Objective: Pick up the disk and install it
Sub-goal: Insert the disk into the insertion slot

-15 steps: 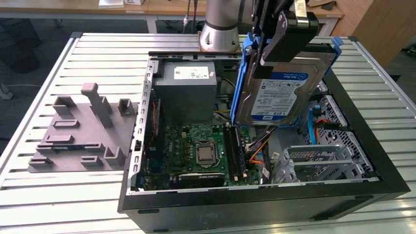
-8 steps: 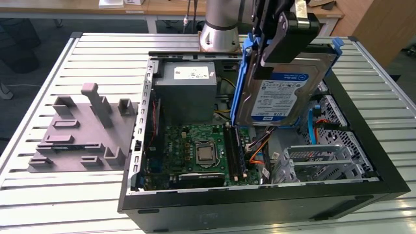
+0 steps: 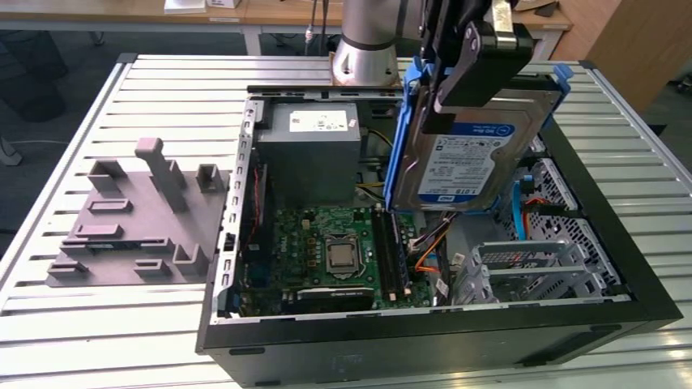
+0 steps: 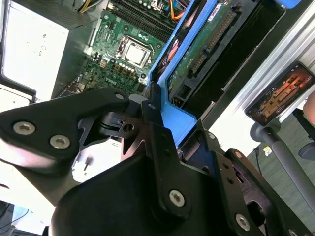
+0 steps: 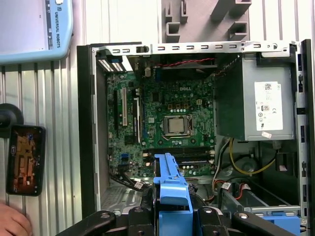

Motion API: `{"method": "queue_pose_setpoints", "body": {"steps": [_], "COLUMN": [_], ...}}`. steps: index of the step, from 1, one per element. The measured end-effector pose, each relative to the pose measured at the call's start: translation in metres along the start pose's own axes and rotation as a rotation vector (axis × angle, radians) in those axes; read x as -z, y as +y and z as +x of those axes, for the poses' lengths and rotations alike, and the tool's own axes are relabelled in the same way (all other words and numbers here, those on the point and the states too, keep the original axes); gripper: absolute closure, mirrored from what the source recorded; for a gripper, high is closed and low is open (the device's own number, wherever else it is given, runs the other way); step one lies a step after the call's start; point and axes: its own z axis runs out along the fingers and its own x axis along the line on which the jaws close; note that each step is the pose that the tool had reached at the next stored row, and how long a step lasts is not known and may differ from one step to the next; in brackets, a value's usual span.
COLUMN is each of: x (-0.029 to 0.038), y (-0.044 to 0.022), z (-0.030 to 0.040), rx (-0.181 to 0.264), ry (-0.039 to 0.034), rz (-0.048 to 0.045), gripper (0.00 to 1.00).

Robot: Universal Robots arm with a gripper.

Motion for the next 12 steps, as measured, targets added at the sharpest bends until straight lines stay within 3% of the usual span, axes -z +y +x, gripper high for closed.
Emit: {"method": "queue_pose_setpoints", "body": {"steps": [12], "x": [0.0000], "y": [-0.0001], "z": [0.0028], "rx": [0.000], "ry": [0.0000], "rz": [0.0000], "gripper": [0.63]}}
